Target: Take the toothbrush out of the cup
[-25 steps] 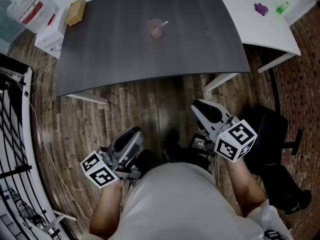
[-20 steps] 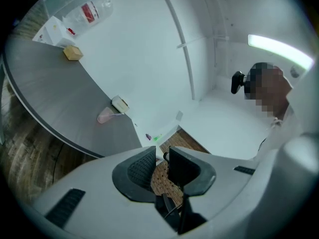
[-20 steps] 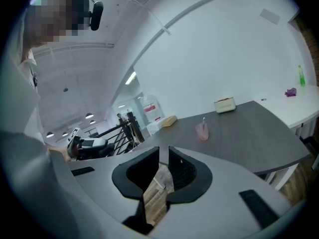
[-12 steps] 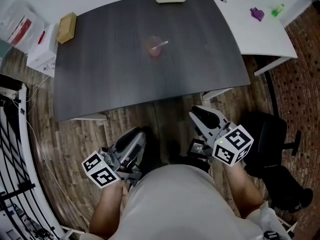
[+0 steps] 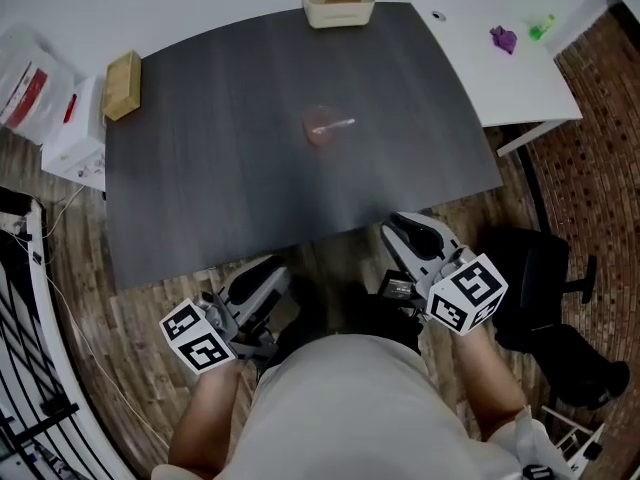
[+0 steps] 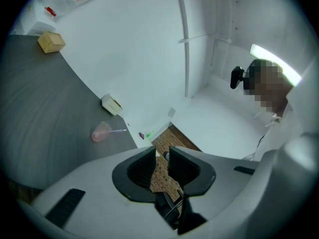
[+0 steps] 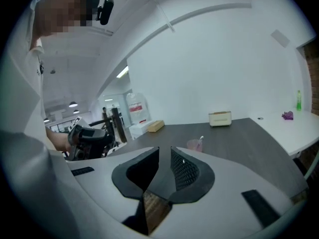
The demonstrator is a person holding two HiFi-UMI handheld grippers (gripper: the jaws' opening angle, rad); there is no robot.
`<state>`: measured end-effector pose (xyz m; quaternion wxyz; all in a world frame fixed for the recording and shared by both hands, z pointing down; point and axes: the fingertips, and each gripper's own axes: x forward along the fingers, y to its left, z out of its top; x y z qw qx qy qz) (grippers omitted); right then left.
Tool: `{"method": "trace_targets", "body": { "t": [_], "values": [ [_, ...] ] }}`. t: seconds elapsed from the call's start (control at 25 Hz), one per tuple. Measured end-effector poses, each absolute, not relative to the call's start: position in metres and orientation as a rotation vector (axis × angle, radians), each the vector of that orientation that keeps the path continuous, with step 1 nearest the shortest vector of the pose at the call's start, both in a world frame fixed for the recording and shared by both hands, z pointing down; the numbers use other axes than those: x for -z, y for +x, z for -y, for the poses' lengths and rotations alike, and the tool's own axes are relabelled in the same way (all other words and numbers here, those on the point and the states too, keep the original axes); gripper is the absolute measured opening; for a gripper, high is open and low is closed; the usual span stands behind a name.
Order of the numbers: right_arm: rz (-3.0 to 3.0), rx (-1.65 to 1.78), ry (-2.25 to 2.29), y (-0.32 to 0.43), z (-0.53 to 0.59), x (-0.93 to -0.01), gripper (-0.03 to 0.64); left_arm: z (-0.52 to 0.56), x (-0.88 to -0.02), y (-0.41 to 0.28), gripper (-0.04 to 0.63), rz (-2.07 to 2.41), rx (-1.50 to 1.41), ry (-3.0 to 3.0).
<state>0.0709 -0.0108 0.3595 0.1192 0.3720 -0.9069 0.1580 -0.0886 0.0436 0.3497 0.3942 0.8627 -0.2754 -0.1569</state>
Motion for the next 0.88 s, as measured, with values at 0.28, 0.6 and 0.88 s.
{"method": "trace_targets", "body": {
  "t": [0.28,0.6,0.88],
  "values": [
    [2.617,-0.418,1.033,0.074,0.034,-0.37,0.054,-0.017,-0.357,-0.088,0.083,0.728,0.393,2.18],
    [2.599,-0.383,0.973,0.077,0.06,-0.379,0.055,0.002,-0.364,-0.076,0.083,0.772,0.383,2.165],
    [2.562,-0.244,0.897,0.078,0.094,-0.382,0.078,0.027,-0.368,-0.07,0.083,0.786,0.361,2.184]
  ]
}}
